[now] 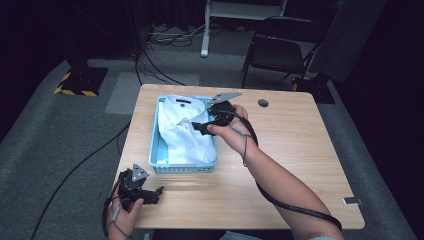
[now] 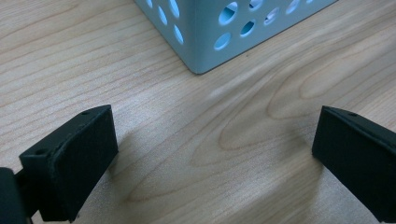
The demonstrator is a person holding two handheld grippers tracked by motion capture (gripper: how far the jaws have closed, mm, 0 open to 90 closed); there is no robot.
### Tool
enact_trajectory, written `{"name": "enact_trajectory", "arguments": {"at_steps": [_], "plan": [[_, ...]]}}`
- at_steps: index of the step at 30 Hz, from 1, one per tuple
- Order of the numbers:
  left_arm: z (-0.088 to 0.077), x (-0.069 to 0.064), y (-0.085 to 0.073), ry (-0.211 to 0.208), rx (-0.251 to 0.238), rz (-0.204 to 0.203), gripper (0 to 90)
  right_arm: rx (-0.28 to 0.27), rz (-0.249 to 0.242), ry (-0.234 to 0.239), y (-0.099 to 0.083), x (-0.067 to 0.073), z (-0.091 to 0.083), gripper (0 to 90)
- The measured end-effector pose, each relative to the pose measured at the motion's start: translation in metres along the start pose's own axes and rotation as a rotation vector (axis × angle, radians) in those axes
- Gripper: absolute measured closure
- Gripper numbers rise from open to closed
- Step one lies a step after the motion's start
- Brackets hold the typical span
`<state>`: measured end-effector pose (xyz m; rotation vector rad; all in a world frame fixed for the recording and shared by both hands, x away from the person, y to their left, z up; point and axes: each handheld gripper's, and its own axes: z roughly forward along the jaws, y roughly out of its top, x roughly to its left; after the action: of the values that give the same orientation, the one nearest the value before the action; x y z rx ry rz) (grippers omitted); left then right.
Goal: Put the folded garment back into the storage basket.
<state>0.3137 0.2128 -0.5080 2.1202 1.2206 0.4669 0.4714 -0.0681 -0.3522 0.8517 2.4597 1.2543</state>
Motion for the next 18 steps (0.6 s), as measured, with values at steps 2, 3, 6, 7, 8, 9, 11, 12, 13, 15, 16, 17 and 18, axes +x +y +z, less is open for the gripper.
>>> {"name": "enact_trajectory", "arguments": {"at_steps": [2, 3, 6, 7, 8, 9, 11, 12, 13, 15, 16, 17, 18], "plan": [[0.0, 0.0, 0.0, 0.0, 0.0, 0.0, 0.3, -0.003, -0.003, -0.003, 0.0, -0.002, -0.005, 19.6], [0.0, 0.0, 0.0, 0.0, 0.0, 0.0, 0.2, -0.004, -0.007, -0.003, 0.0, -0.003, -0.008, 19.6], [0.0, 0.0, 0.0, 0.0, 0.0, 0.0, 0.2, -0.004, -0.009, -0.001, 0.001, -0.005, -0.016, 19.3], [0.0, 0.0, 0.0, -0.001, 0.0, -0.001, 0.2, -0.004, -0.013, 0.002, 0.0, -0.006, -0.019, 19.3], [0.0, 0.0, 0.0, 0.0, 0.0, -0.001, 0.3, -0.006, -0.016, 0.005, 0.0, -0.006, -0.022, 19.2], [0.0, 0.0, 0.0, -0.001, 0.0, -0.001, 0.3, -0.008, -0.019, 0.005, 0.0, -0.007, -0.024, 19.2], [0.0, 0.0, 0.0, 0.0, 0.0, -0.001, 0.2, -0.009, -0.026, 0.005, 0.0, -0.008, -0.029, 19.1], [0.0, 0.0, 0.0, 0.0, 0.0, -0.001, 0.2, -0.009, -0.03, 0.005, -0.001, -0.008, -0.031, 19.1], [0.0, 0.0, 0.0, 0.0, 0.0, -0.001, 0.3, -0.01, -0.032, 0.006, -0.001, -0.008, -0.032, 19.1], [0.0, 0.0, 0.0, 0.0, 0.0, -0.001, 0.2, -0.011, -0.039, 0.006, -0.002, -0.01, -0.037, 19.1], [0.0, 0.0, 0.0, 0.0, 0.0, -0.001, 0.3, -0.011, -0.039, 0.006, -0.002, -0.01, -0.037, 19.1], [0.0, 0.0, 0.0, 0.0, 0.0, -0.001, 0.3, -0.012, -0.041, 0.004, -0.003, -0.011, -0.04, 19.1], [0.0, 0.0, 0.0, 0.0, 0.0, -0.001, 0.2, -0.013, -0.044, 0.005, -0.003, -0.012, -0.043, 19.1]]}}
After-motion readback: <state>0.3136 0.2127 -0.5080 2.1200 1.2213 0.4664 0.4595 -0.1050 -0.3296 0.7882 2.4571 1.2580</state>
